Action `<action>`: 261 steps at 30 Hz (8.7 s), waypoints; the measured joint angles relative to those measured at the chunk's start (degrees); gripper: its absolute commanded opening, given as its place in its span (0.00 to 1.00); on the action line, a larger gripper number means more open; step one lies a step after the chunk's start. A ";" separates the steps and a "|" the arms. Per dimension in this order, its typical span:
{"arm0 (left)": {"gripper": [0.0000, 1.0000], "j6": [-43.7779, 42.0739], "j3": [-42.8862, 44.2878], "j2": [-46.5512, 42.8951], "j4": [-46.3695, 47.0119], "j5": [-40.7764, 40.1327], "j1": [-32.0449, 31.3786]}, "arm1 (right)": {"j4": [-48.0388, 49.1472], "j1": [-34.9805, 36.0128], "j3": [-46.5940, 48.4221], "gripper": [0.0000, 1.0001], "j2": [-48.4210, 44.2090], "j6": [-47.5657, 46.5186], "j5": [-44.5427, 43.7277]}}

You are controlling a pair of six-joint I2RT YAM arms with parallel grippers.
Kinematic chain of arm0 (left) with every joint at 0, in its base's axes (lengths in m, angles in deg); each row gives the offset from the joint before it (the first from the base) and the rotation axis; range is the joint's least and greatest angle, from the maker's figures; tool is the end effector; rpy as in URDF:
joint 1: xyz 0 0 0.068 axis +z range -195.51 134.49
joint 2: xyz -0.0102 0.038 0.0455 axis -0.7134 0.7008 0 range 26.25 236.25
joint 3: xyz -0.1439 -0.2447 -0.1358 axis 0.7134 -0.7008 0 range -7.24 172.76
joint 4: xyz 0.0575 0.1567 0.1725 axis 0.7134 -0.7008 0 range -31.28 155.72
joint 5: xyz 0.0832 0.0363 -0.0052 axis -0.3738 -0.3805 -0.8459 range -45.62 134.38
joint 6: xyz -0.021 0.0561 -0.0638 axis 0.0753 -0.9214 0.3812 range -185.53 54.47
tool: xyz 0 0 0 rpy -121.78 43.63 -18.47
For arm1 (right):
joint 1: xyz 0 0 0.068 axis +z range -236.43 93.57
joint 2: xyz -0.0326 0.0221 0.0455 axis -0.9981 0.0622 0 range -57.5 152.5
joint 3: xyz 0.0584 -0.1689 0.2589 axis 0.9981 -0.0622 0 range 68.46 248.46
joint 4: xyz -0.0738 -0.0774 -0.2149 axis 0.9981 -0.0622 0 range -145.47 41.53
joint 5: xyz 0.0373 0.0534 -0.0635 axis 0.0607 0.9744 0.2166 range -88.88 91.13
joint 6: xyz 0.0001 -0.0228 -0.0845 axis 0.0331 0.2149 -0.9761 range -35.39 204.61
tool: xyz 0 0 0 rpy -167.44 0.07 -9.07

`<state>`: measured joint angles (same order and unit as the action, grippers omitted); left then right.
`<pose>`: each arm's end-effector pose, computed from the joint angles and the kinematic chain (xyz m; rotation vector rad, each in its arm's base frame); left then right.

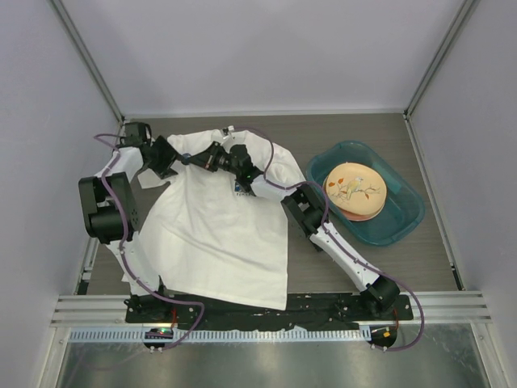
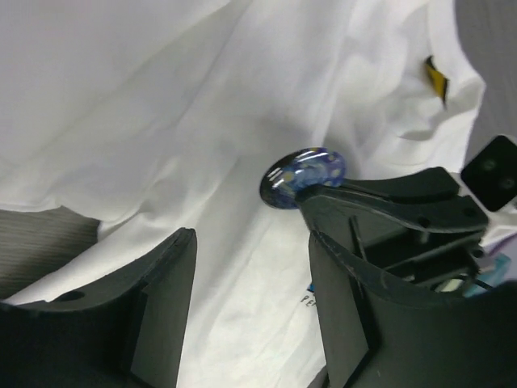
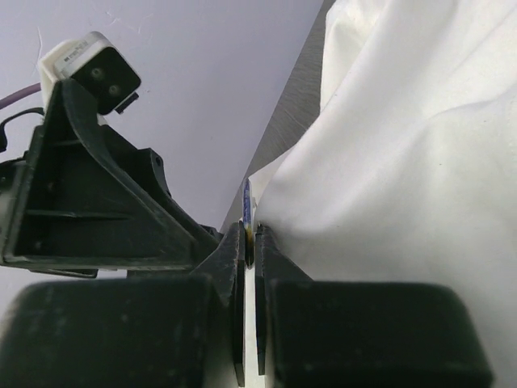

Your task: Remove the brooch from the garment

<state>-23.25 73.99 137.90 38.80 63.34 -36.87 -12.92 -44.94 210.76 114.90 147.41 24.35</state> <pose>0.4335 0.0404 0.2141 -1.0099 2.4192 -0.6403 0.4974 0.4809 0.1085 -0.0640 1.7591 1.7075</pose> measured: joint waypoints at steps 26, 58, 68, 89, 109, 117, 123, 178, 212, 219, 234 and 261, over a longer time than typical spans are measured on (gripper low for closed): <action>0.74 3.82 -0.33 3.39 11.02 12.46 2.62 | 1.53 0.00 -0.85 0.01 0.00 2.49 0.92; 0.50 1.81 7.85 7.30 -2.75 -2.29 -2.43 | -0.94 1.51 -3.80 0.01 -1.90 -7.91 0.90; 0.17 1.42 8.13 7.63 -3.30 -2.47 -2.40 | -0.68 1.51 -5.31 0.37 -2.71 -8.24 0.90; 0.04 -5.53 14.40 10.32 -9.20 -7.52 -2.51 | -12.96 -0.87 -28.00 0.50 -20.50 -17.94 -7.30; 0.00 -1.55 11.04 5.05 -3.85 5.60 0.81 | -19.93 -4.04 -31.91 0.52 -25.66 -20.41 -16.22; 0.00 16.31 -3.19 1.97 23.65 24.83 -2.08 | -17.14 -6.88 -44.04 0.59 -34.07 -25.49 -8.94; 0.00 18.56 -7.10 0.63 26.38 22.51 -6.45 | -5.18 -8.52 -58.86 0.54 -44.83 -27.17 -4.74; 0.62 15.56 -2.40 -11.17 12.57 17.09 -12.55 | 11.23 3.58 -74.90 0.01 -54.51 -85.99 -22.67; 0.23 13.07 -2.21 -8.35 6.25 12.72 -16.68 | 20.15 6.25 -77.31 0.01 -54.38 -96.04 -30.82; 0.00 13.31 -2.21 -8.33 7.10 13.27 -16.68 | 20.20 6.25 -77.72 0.14 -54.38 -95.60 -30.36; 0.00 5.38 -2.27 -4.48 15.54 19.91 -11.28 | 8.39 -3.17 -76.00 0.69 -58.55 -68.39 -22.08; 0.00 -1.42 -2.21 -3.69 26.08 32.30 -14.03 | 21.03 -16.59 -61.81 0.34 -43.36 -10.14 16.57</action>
<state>-24.67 71.79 134.21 64.88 95.65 -50.90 8.10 -61.53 148.95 71.53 137.27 40.92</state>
